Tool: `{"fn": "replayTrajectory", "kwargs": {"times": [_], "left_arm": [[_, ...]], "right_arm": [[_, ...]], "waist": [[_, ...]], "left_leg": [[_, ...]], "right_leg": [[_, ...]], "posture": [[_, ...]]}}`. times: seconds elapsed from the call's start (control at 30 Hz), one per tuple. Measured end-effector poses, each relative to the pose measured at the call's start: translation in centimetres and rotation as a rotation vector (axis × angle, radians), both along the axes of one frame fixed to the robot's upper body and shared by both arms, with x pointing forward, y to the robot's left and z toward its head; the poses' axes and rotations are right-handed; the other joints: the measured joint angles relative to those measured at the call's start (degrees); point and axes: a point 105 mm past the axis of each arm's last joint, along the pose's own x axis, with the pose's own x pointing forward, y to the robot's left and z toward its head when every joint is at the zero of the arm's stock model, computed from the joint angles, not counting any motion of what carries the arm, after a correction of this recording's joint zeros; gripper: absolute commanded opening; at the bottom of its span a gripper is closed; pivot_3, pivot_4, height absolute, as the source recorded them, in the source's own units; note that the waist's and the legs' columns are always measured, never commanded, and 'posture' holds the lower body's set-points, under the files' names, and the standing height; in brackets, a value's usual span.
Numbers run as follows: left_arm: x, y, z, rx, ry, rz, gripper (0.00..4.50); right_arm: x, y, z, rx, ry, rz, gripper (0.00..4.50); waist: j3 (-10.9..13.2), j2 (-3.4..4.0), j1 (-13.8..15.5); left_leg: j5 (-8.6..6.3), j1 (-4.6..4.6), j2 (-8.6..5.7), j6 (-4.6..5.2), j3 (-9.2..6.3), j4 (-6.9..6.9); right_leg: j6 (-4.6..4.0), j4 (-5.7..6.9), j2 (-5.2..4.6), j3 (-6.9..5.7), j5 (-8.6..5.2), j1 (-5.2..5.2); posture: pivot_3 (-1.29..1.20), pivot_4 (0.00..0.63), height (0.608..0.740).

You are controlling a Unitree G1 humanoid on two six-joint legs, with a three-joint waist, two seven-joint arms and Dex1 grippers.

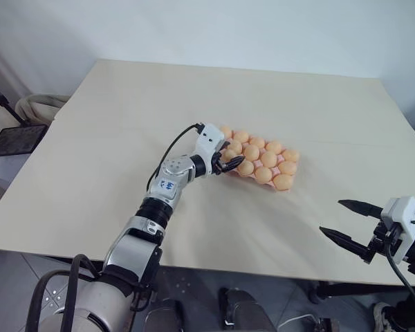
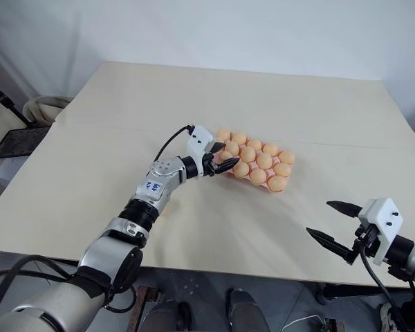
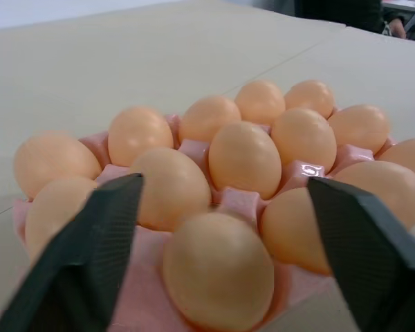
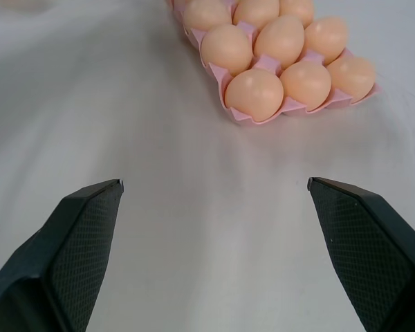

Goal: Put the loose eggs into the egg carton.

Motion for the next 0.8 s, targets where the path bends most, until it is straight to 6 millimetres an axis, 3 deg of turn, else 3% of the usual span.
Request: {"fn": "replayTrajectory", "kwargs": {"times": [0.13,0.33,0.47,0.67,0.8], "left_arm": [[0.1,0.1,0.1,0.006,-0.009,0.009,4.47],[-1.2,1.2,3.9,-0.023,-0.154,-0.003,4.47],[-3.2,4.3,5.1,-0.024,-0.178,0.029,4.47],[-5.3,10.4,4.1,0.006,-0.114,0.22,4.47],[-6.5,12.8,3.3,-0.016,-0.072,0.319,4.47]], "right_arm": [[0.0,0.0,0.0,0.0,-0.001,-0.001,4.5],[0.1,0.2,0.3,0.003,-0.017,0.011,4.5],[-0.1,0.5,0.6,0.008,-0.034,0.055,4.5],[0.5,1.1,1.7,0.007,-0.136,0.104,4.5],[0.9,2.9,1.6,0.046,-0.184,0.152,4.5]], "waist": [[0.0,0.0,0.0],[0.0,0.02,-0.1],[0.0,0.05,-0.2],[0.0,0.05,-0.3],[0.0,0.04,-0.1]], "left_leg": [[0.0,-0.01,0.0,0.0,0.0,-0.01],[0.0,0.04,0.07,-0.07,0.06,-0.04],[0.08,0.14,0.18,-0.27,0.07,-0.02],[0.17,0.28,0.13,-0.29,0.03,0.04],[0.17,0.3,0.09,-0.39,-0.02,0.05]], "right_leg": [[0.0,0.0,0.0,0.0,0.0,-0.01],[-0.01,0.06,0.05,0.03,-0.01,-0.01],[-0.1,0.26,0.1,0.01,-0.06,-0.01],[-0.13,0.42,0.02,0.02,-0.08,0.09],[-0.14,0.43,-0.03,-0.01,-0.08,0.14]], "posture": [[0.0,0.15,0.74],[0.0,0.15,0.74],[0.0,0.15,0.74],[0.0,0.15,0.74],[0.0,0.15,0.74]]}}
